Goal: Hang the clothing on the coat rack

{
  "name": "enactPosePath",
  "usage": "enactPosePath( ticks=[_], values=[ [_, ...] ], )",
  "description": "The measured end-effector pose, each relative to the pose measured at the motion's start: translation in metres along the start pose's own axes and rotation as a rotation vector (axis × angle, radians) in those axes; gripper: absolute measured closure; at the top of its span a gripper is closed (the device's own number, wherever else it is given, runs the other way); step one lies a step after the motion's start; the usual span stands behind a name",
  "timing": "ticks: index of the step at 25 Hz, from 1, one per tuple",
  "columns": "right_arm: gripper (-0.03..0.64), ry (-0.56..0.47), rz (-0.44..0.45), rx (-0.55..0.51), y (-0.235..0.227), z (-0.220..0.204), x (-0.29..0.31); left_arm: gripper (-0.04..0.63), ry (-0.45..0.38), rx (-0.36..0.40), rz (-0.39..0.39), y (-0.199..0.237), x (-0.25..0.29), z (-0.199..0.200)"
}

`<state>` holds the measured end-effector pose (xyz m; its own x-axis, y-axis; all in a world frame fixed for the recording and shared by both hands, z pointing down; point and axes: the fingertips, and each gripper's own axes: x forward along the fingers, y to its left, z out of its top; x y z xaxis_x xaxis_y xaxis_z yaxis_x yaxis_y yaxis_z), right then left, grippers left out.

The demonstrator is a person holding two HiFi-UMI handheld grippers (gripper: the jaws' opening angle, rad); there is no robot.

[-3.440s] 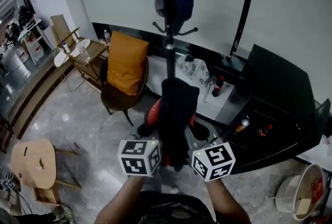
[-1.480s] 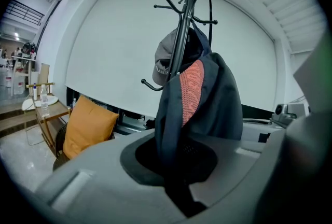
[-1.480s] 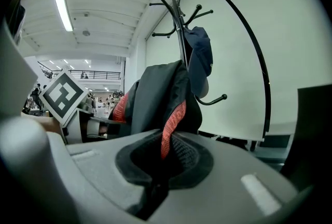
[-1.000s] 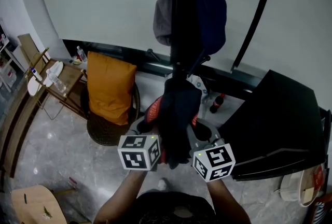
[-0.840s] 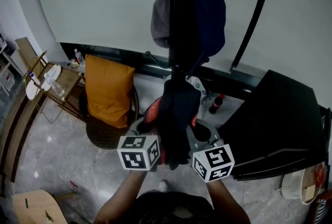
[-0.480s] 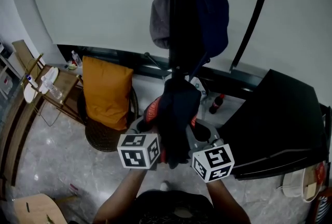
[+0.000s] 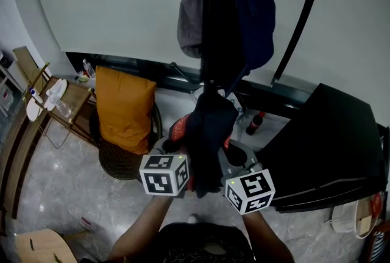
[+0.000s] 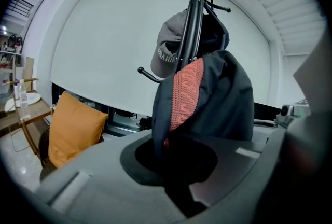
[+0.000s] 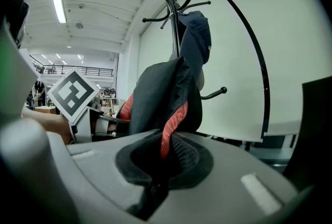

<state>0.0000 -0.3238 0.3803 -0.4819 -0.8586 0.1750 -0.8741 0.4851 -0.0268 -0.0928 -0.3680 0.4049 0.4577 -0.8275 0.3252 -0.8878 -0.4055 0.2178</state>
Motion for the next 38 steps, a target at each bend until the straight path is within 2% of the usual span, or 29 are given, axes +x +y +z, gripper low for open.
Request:
enactPosePath(
  ticks=[38],
  values=[
    [0.598, -0.022, 0.011, 0.001, -0.015, 0.000, 0.049, 0.577, 0.012, 0.020, -0.031, 0.004, 0.047, 0.005]
  ],
)
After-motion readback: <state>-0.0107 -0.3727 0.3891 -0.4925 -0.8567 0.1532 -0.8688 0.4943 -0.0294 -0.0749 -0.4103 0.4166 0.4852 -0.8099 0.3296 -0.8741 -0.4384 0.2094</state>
